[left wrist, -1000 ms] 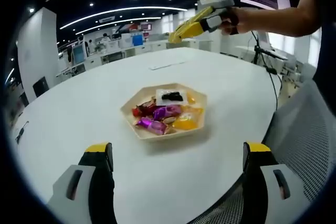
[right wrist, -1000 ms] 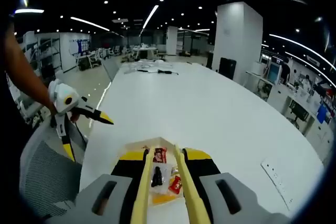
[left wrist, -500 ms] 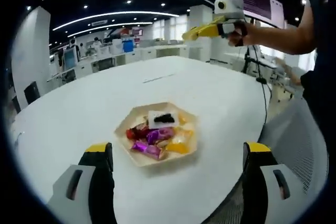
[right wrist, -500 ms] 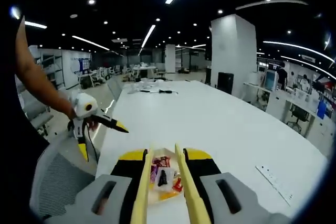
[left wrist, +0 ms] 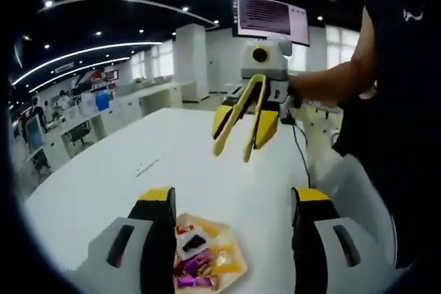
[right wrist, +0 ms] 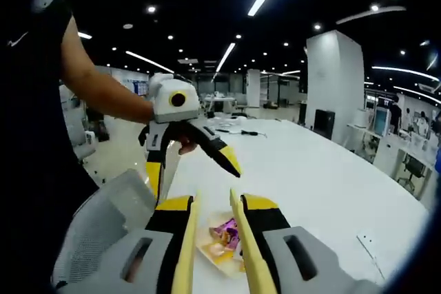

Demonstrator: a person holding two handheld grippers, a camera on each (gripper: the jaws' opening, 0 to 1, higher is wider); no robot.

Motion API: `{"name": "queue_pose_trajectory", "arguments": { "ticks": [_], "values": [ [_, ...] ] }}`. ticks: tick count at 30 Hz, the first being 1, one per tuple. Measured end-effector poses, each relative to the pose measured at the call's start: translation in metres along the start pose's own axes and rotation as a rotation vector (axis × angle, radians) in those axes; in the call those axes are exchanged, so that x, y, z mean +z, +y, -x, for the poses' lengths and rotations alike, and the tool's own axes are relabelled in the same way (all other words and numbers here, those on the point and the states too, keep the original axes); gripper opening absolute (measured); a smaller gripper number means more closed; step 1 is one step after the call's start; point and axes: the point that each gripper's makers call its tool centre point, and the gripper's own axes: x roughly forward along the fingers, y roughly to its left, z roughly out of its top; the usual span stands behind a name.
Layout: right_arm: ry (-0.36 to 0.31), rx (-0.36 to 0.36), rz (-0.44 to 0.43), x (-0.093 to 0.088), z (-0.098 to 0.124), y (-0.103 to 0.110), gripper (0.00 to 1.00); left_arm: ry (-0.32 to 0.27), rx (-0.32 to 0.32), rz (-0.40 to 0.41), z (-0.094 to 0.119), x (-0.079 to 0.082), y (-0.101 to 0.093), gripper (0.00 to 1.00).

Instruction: Place the target food into the container with the food tongs after gripping and lifting it, then release it inside without dropping or visibly crushing the food.

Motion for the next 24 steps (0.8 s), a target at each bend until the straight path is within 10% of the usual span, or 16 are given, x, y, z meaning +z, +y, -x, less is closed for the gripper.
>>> {"name": "queue_pose_trajectory", "arguments": {
  "ticks": [14, 24],
  "values": [
    [-0.047, -0.046, -0.055, 0.0, -0.007, 0.016, 0.26, 0.061, -0.204, -0.064, -0.013, 0.012, -0.022, 0.27],
    [-0.036, -0.047, -0.069, -0.003, -0.008, 0.023, 0.19, 0.106, -0.218, -0.137, -0.012, 0.007, -0.027, 0.02]
  ]
}}
